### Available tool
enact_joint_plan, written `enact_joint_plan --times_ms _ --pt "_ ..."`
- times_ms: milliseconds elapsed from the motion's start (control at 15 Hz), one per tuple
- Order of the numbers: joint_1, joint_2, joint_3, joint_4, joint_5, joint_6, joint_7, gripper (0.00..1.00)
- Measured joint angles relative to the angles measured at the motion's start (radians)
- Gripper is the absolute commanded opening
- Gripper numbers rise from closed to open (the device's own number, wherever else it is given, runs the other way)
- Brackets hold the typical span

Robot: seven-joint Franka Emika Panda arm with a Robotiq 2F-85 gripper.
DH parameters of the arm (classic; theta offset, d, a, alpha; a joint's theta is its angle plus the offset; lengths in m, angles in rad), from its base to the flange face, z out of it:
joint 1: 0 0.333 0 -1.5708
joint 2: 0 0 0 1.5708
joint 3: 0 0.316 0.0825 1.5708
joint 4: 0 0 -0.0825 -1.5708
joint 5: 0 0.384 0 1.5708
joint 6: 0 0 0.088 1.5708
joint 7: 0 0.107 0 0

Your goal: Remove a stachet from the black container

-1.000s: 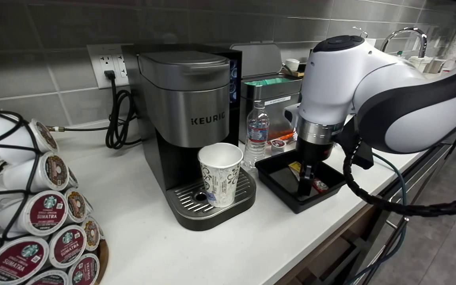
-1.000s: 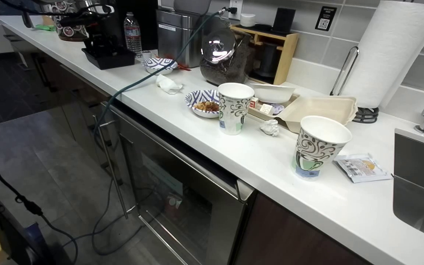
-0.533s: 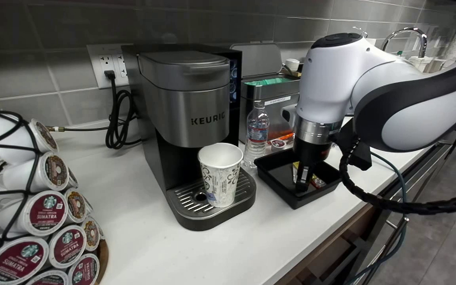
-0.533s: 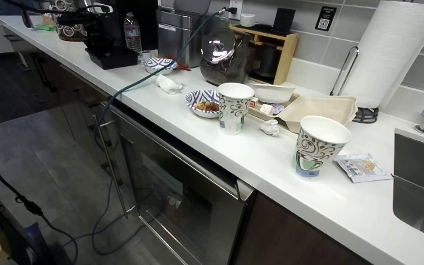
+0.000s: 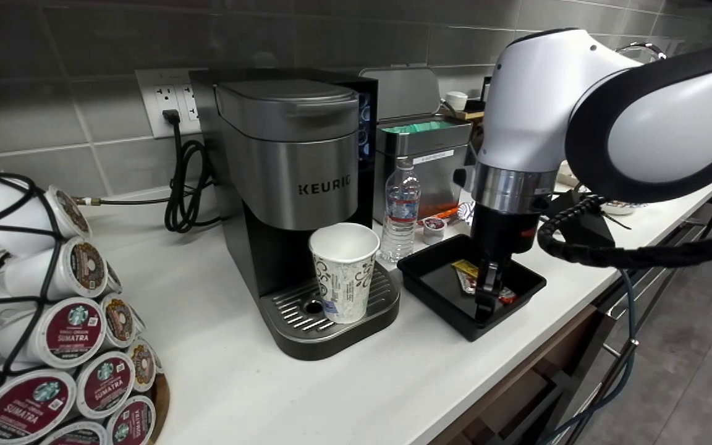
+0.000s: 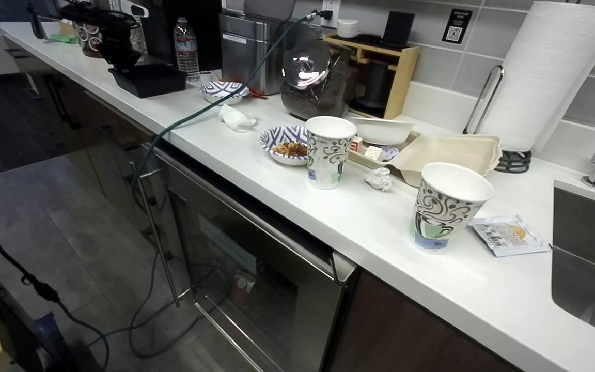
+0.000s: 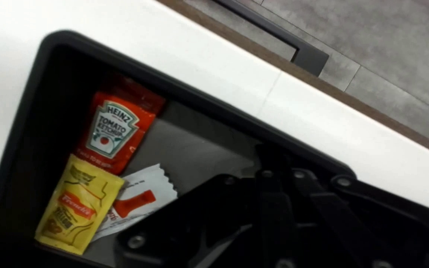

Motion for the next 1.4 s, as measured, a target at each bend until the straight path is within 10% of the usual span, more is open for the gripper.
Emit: enact_joint_plan --times_ms 400,733,933,1133,1400 --pt "0.025 -0.021 -0.083 -0.038 -0.065 0.182 0.271 0.62" --pt "0.134 -0.020 -0.220 -0.042 -0.412 0.245 0.544 0.99" --pt "0.173 -0.020 -0.250 -0.041 -0.544 0.206 0.635 0.95" --pt "0.193 -0.019 -0.238 -0.040 -0.592 0.126 0.680 0.67" --pt "0.200 -0.010 -0.208 -0.028 -0.623 0.035 0.726 0.66"
